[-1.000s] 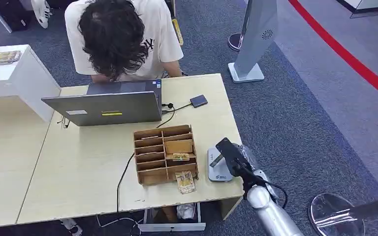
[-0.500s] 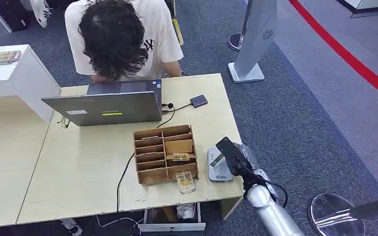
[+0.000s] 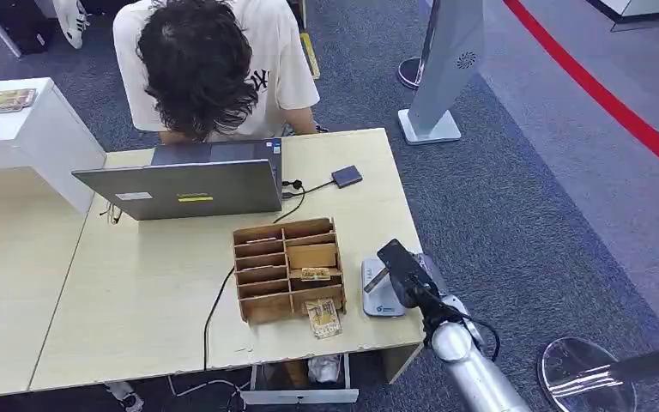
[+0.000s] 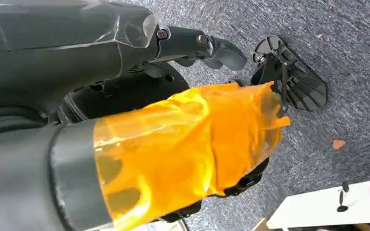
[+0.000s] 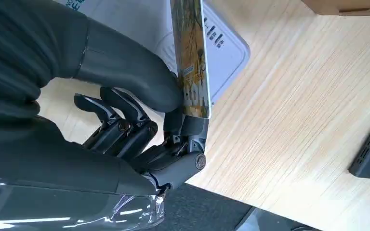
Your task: Pass the card to the sensor for recognition and then transmit it.
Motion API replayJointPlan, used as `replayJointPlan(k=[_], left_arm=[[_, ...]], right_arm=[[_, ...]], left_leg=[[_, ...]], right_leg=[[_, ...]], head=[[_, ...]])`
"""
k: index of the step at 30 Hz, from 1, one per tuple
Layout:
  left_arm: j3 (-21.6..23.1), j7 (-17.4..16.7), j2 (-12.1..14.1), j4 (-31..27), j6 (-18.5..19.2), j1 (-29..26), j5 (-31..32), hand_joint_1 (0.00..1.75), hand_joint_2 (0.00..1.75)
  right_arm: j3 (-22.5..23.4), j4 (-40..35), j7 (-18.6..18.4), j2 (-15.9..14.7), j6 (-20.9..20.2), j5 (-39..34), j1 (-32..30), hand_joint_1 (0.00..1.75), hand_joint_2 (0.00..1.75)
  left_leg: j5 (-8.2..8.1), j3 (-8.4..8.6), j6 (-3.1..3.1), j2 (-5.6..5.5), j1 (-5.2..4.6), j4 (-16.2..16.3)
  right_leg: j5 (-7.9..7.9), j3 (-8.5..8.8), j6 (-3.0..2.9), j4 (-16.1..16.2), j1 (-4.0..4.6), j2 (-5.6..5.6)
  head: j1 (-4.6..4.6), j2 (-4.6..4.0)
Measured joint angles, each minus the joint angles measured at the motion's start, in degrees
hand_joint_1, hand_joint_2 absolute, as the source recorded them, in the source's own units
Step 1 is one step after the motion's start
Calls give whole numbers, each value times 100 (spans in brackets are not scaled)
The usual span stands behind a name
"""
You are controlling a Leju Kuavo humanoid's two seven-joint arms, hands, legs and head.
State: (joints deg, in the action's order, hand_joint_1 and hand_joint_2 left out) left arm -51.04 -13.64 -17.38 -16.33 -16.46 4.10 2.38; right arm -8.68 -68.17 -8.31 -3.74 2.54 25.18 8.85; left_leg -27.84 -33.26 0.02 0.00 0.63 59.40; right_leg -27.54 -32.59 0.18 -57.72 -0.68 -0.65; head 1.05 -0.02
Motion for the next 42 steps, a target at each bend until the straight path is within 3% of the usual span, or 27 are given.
replayJointPlan(k=[42], left_arm=[[489,-22,24,0,-142,-66,-592,0,0]], right_arm=[[0,22,63,0,7,-173,13,175,175]], left_leg=[[0,0,0,0,0,0]], right_leg=[[0,0,0,0,0,0]], head=[[0,0]])
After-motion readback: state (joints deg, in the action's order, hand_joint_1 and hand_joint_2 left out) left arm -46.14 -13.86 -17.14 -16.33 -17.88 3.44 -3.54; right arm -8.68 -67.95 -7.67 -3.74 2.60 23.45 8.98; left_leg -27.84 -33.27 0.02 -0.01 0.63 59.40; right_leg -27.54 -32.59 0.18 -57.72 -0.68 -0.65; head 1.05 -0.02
